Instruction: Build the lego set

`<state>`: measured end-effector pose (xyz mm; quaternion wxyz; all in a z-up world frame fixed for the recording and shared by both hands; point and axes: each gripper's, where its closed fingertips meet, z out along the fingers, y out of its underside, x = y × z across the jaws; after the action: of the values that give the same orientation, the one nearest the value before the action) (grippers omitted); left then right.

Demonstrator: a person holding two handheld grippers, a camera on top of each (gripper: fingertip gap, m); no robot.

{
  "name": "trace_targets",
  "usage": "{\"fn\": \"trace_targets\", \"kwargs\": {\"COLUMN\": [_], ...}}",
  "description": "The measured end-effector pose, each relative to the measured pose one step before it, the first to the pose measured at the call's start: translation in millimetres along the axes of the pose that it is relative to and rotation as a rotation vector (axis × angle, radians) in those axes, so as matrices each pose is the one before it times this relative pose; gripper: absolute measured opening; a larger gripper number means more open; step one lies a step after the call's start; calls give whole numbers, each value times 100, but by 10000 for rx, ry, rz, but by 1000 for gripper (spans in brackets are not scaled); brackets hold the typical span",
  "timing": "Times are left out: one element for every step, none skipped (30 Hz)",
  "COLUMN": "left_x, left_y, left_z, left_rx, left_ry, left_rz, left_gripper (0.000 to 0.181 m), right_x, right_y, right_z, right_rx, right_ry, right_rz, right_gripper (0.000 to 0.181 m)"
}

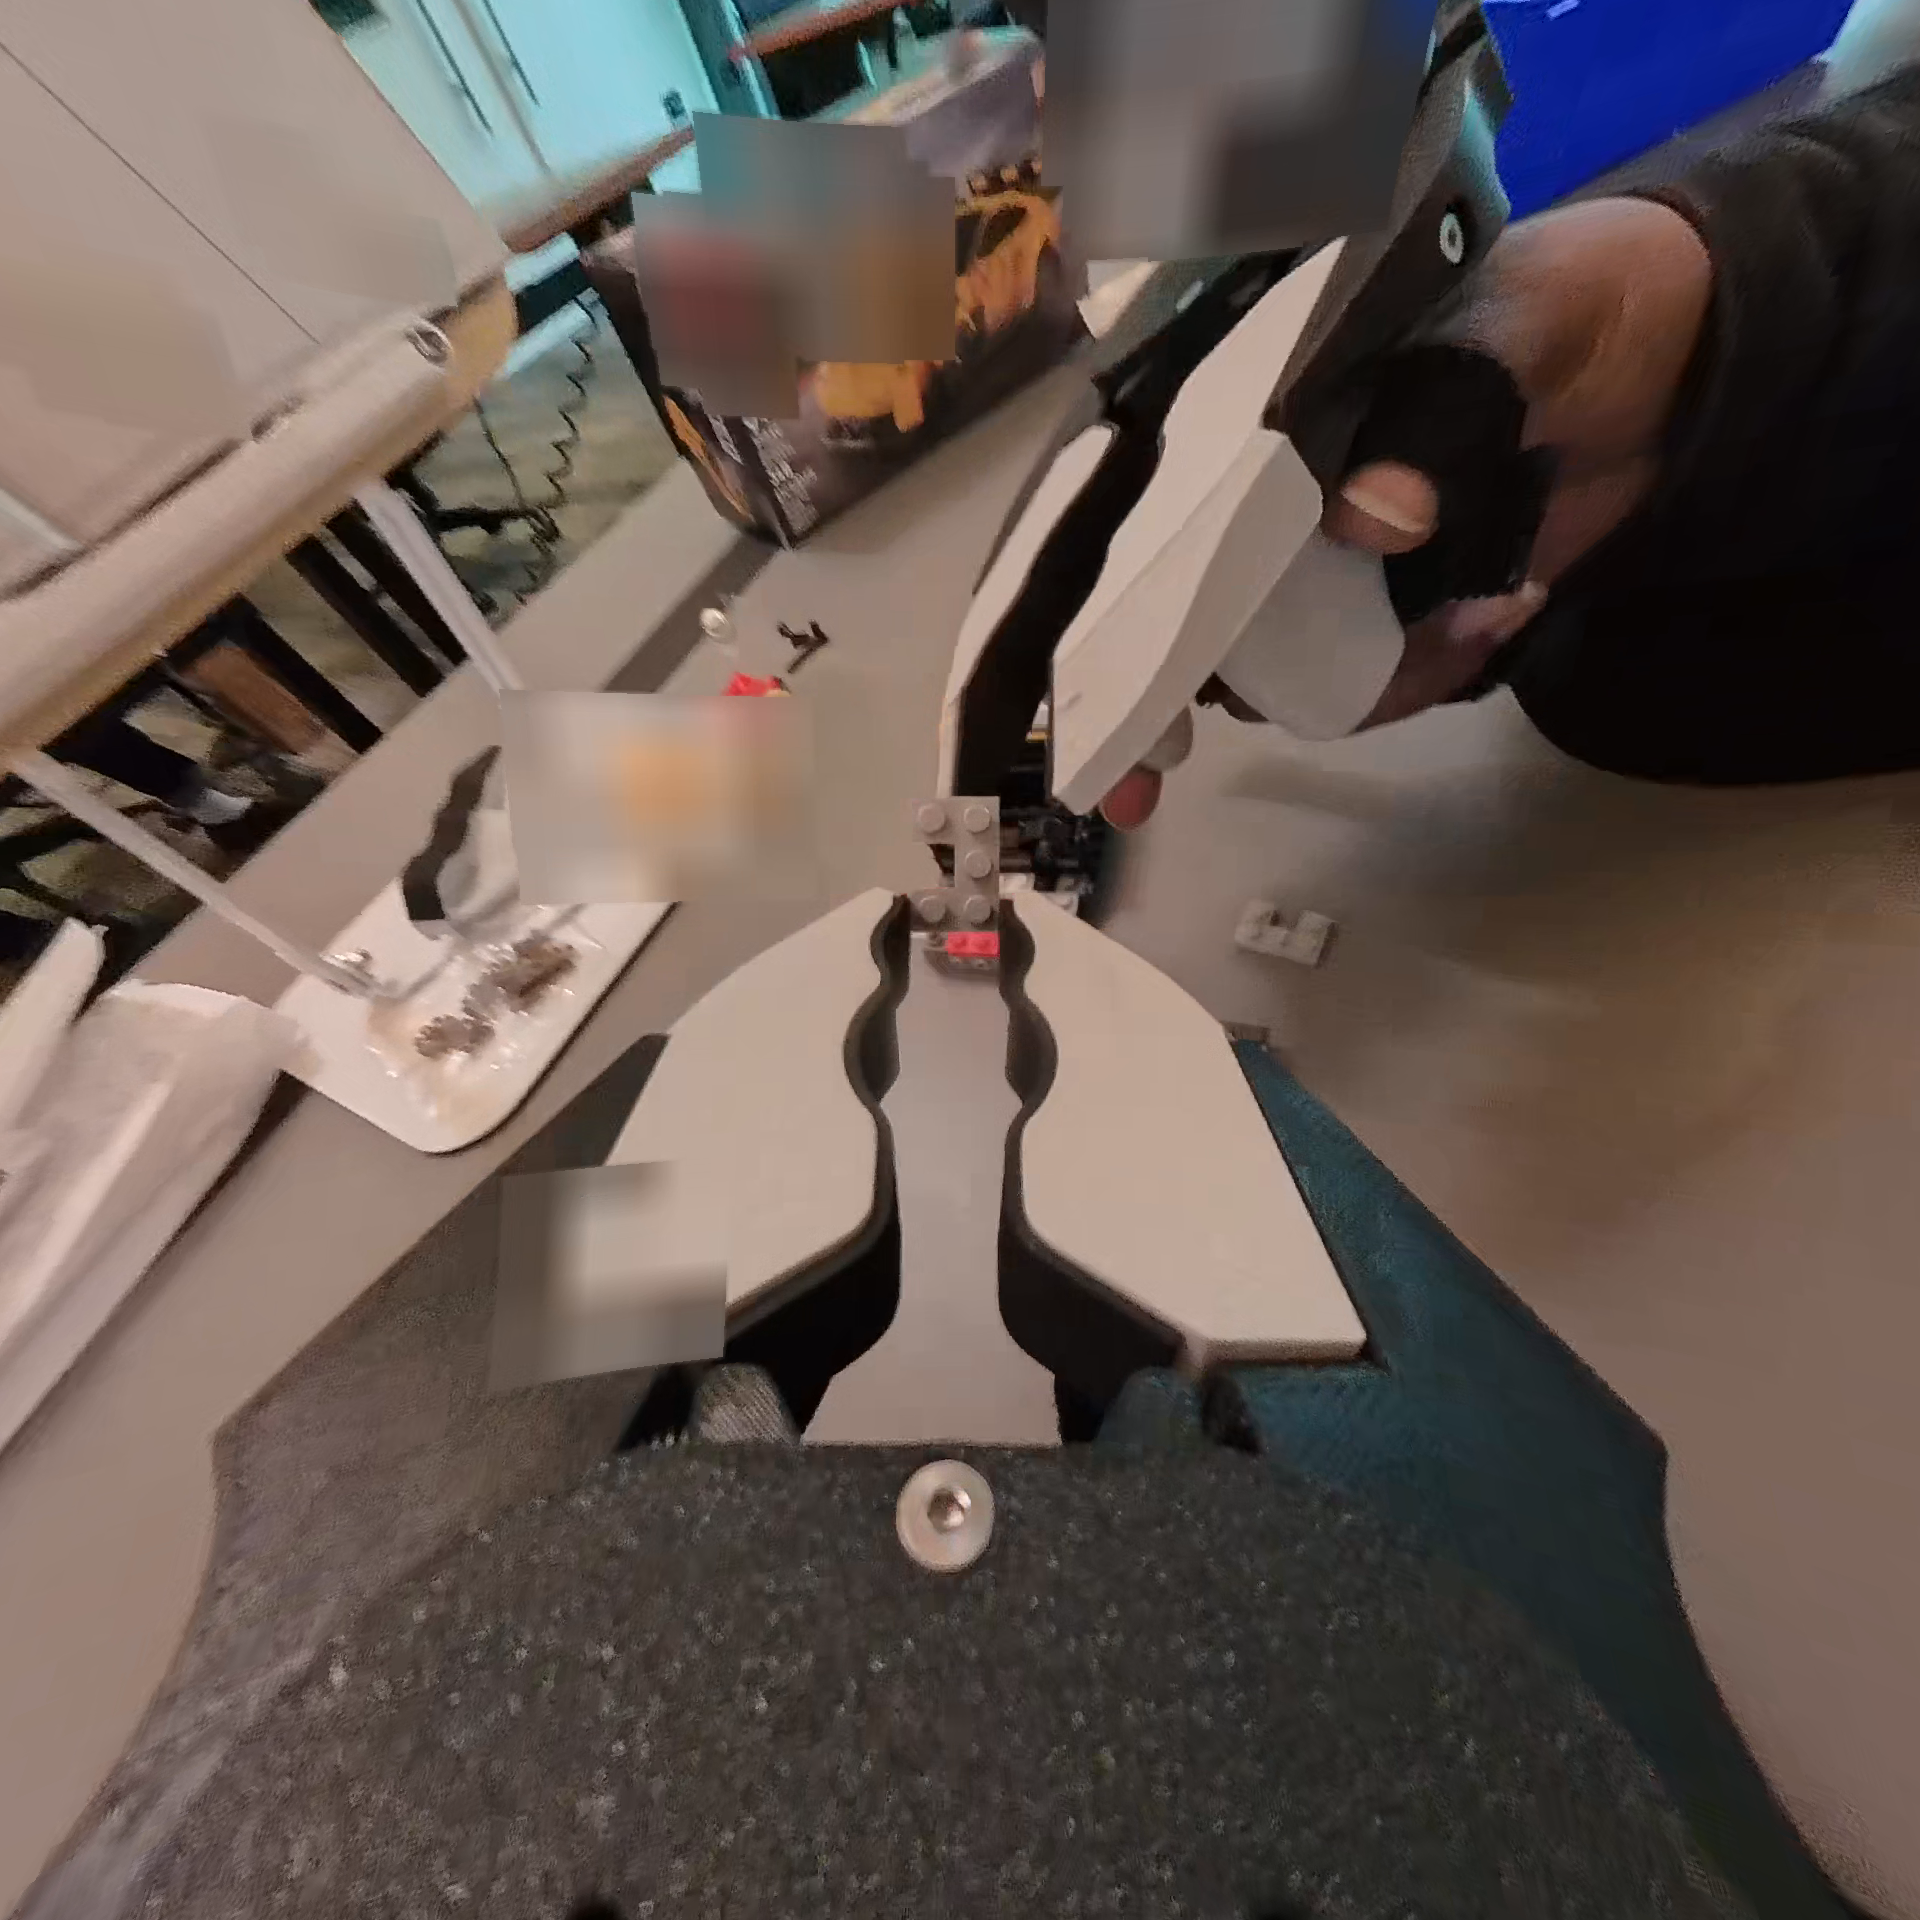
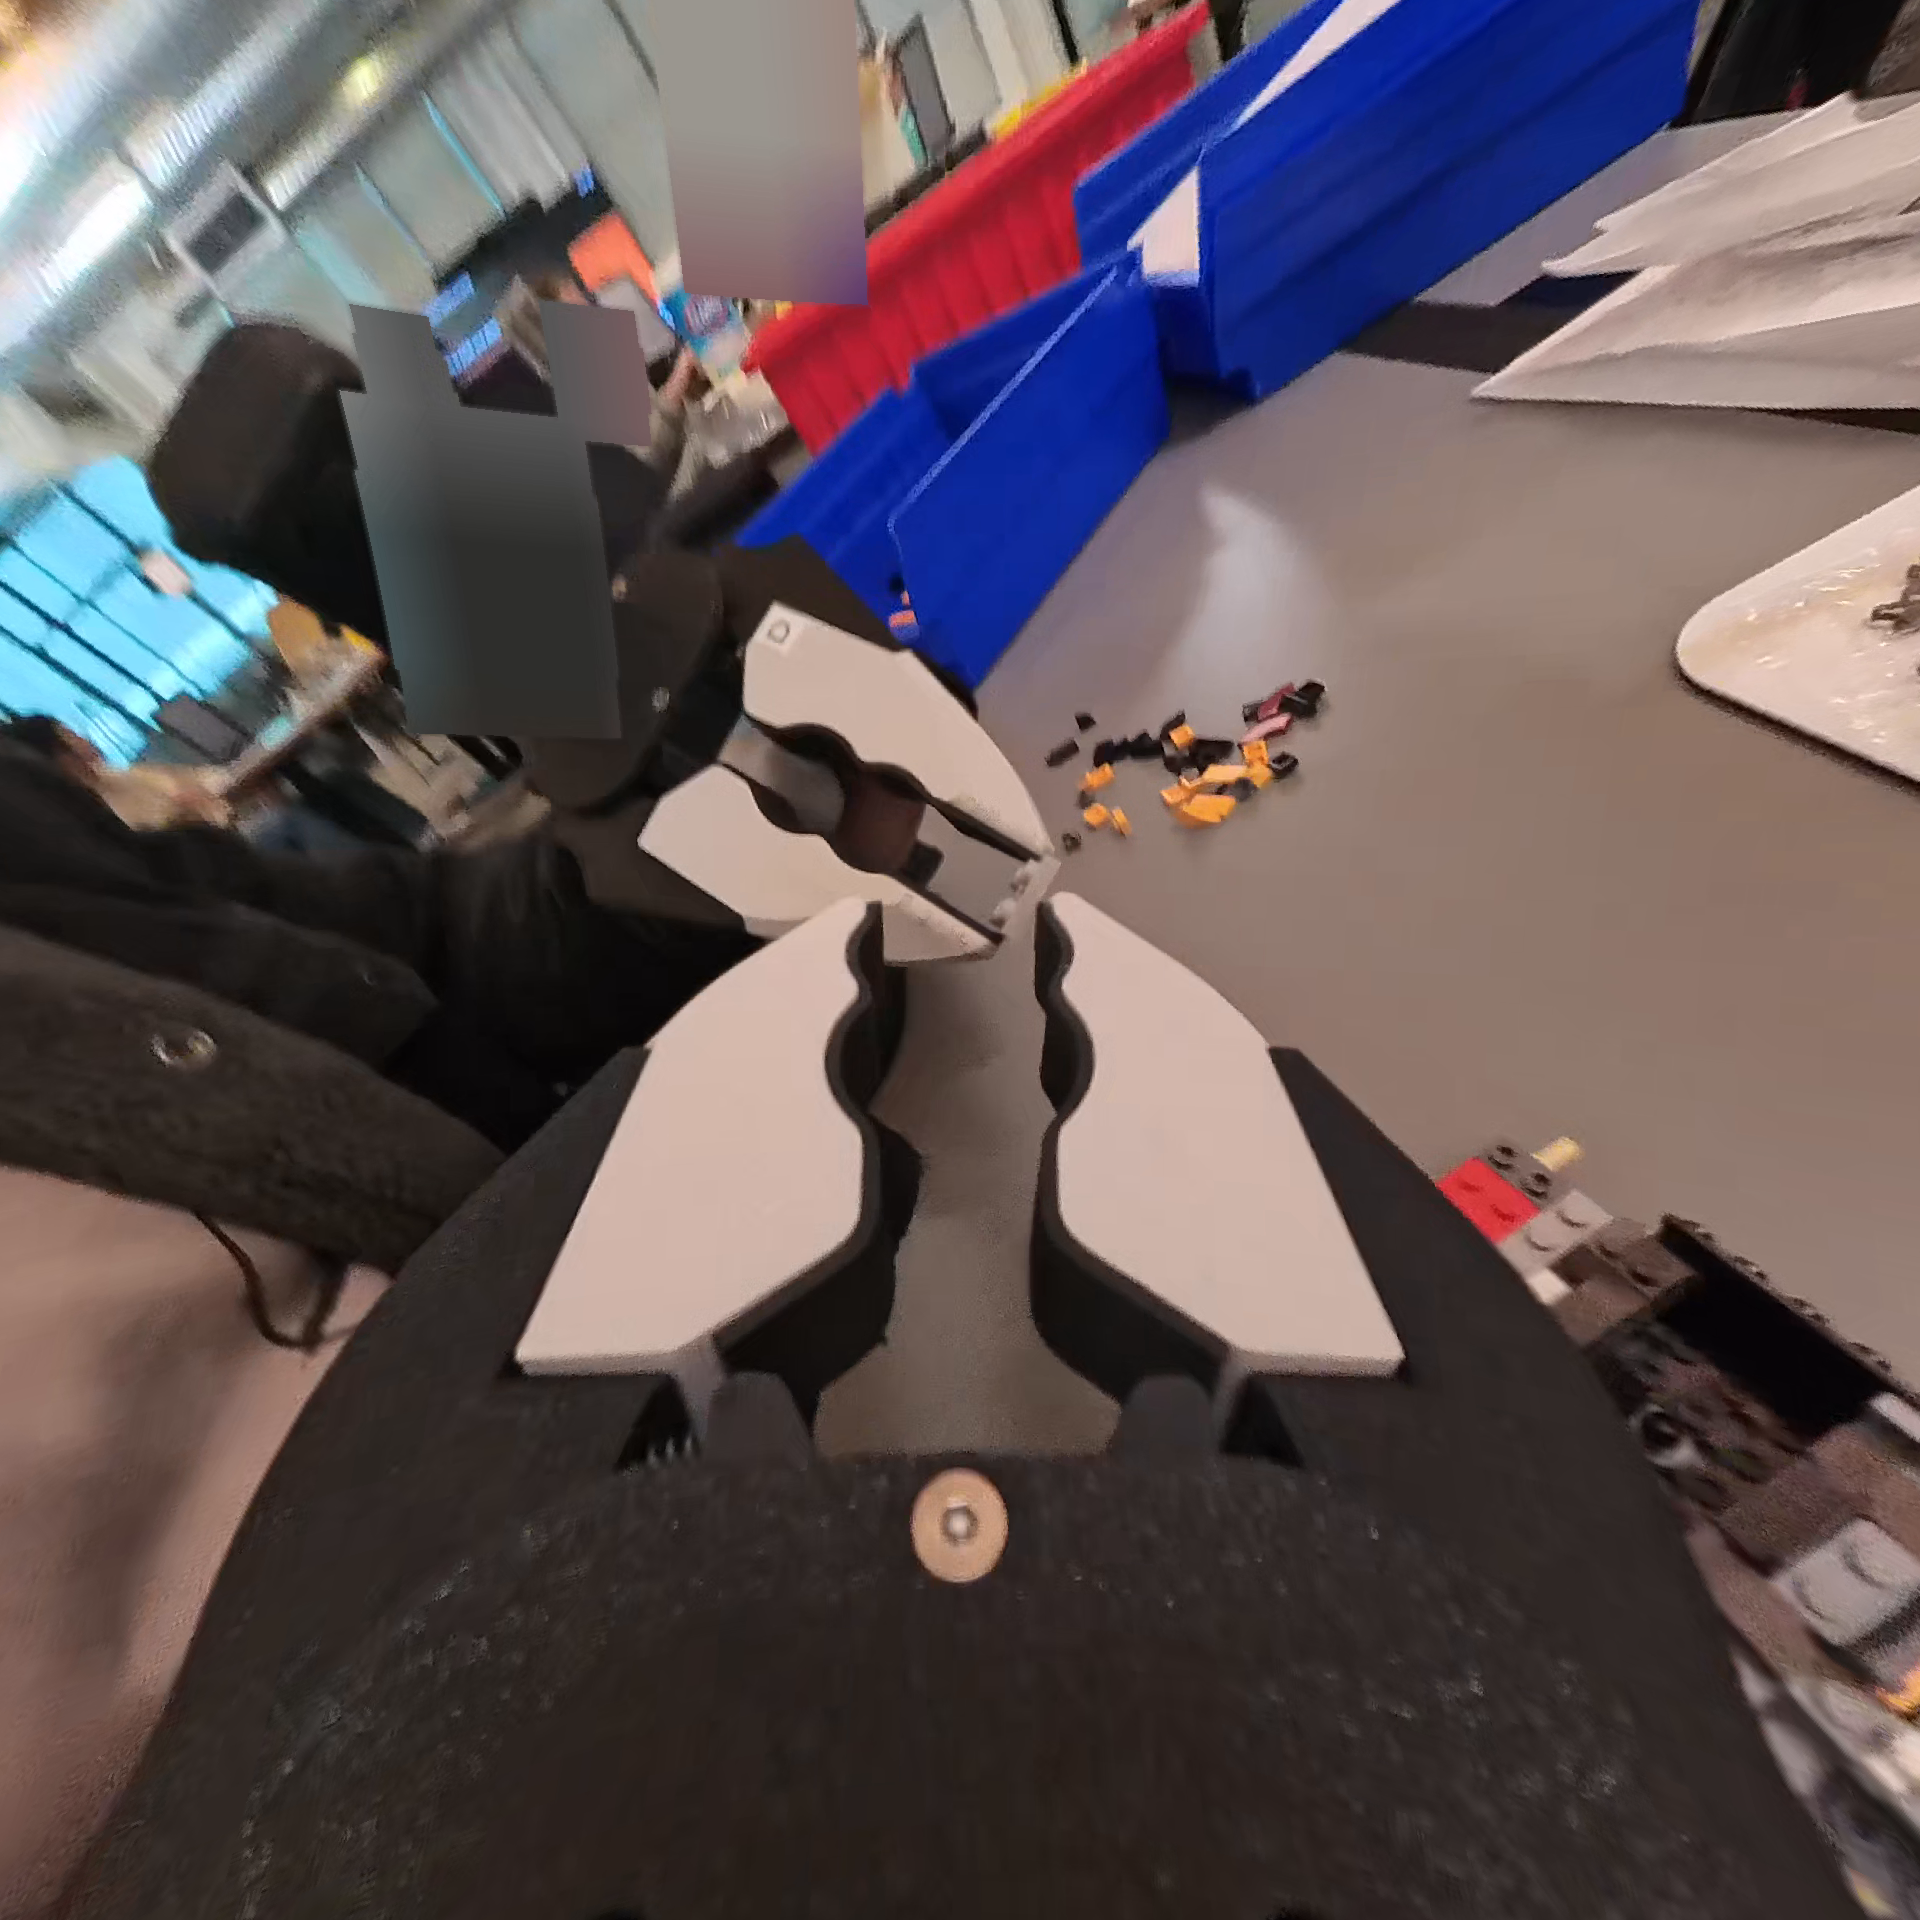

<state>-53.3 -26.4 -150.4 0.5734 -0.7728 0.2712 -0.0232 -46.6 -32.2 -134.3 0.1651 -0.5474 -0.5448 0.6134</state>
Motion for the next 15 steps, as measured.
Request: {"fn": "trace_targets", "kwargs": {"left_x": [-138,-68,-43,-85,-10,15,-1,3,7,23,84,204,414,487,623], "left_y": [-330,-239,-195,-182,-152,-99,-67,-90,-20,68,40,-50,-72,-42,-30], "left_z": [-133,-93,-71,-70,-71,-37,-30,-18,2,24,16,-10,-43,-56,-105], "left_rx": [151,104,73,82,46,19,7,34,-26,-58,-1,71,97,95,110], "left_ry": [-197,-146,-126,-134,-54,-23,-37,-44,-39,0,68,216,500,710,947], "left_rz": [82,100,93,72,54,27,28,52,51,45,9,-63,-255,-587,-911], "left_gripper": [16,16,16,16,16,16,16,16,16,16,16,16,19,27,32], "right_x": [-153,-163,-35,86,26,111,88,87,86,-11,-40,-121,-259,-378,-155], "right_y": [-346,-279,-181,-11,-53,-82,-44,100,45,103,114,103,229,484,550], "right_z": [-13,1,2,7,9,-19,15,51,28,24,-40,-107,-136,-143,-119], "right_rx": [262,220,139,16,46,73,40,-67,-22,-72,-136,-214,-395,-632,-708], "right_ry": [-13,3,72,126,47,73,32,29,32,-37,-72,-162,-287,-386,-233], "right_rz": [221,94,30,7,18,56,55,50,18,-24,-92,-154,-209,-258,-293], "right_gripper": [26,23,20,16,13,9,8,6,5,5,5,5,4,4,4]}}
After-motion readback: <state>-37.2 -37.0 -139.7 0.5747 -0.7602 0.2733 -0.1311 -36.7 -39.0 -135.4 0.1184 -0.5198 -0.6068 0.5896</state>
